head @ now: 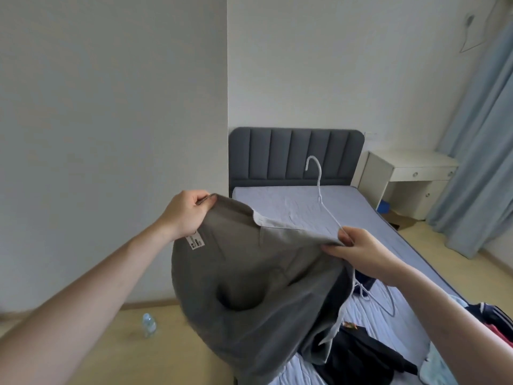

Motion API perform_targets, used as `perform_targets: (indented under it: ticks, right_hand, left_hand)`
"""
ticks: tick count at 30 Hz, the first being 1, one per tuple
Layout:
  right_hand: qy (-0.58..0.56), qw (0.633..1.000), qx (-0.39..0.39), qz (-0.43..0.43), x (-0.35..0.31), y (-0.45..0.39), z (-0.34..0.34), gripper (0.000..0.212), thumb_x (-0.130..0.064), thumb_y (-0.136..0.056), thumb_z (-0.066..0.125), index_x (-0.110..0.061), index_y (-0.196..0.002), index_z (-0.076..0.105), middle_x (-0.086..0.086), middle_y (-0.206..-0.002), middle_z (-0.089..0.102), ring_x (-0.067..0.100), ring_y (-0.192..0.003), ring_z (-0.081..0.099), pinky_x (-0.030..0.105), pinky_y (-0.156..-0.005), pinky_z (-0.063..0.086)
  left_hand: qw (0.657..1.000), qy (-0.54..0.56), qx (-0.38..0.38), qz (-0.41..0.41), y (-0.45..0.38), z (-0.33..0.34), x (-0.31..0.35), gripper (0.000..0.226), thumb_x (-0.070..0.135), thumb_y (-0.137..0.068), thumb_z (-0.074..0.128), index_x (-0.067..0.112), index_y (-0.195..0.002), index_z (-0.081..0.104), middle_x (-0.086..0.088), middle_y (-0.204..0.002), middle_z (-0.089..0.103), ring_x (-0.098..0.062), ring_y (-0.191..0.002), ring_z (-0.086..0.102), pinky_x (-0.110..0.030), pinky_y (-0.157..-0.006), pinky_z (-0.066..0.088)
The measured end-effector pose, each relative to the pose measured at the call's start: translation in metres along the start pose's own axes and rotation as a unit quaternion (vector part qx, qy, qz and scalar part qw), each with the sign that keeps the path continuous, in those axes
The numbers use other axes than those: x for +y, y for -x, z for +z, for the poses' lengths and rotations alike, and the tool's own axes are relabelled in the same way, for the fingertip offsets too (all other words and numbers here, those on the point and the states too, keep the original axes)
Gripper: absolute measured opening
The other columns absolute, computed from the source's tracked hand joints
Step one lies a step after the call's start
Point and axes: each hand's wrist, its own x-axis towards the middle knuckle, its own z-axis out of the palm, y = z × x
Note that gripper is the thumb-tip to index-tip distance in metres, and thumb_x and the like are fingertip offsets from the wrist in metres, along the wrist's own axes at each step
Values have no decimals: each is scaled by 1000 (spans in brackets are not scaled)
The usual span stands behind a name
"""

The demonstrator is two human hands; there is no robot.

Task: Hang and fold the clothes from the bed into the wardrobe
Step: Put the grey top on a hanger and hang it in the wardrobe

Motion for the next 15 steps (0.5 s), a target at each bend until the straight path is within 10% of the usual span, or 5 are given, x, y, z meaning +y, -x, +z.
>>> perform_targets:
  ticks: [6,15]
  right_hand:
    - [-215,977,6,-7,-38,-8,2,47,-14,-95,67,-27,-65,33,3,-67,35,15,-64,35,27,-57,31]
    - [-202,978,26,42,-39,-3,2,45,-9,-97,60,-23,-65,33,1,-64,33,16,-62,34,31,-60,29]
  left_hand:
    - [999,-32,-16,-6,3,6,-19,51,39,-103,55,13,-61,44,1,-54,40,-20,-57,39,-36,-57,28]
    - [998,44,-36,4,-7,-13,-1,47,38,-107,47,-1,-83,56,-3,-71,50,-14,-65,45,-33,-63,33]
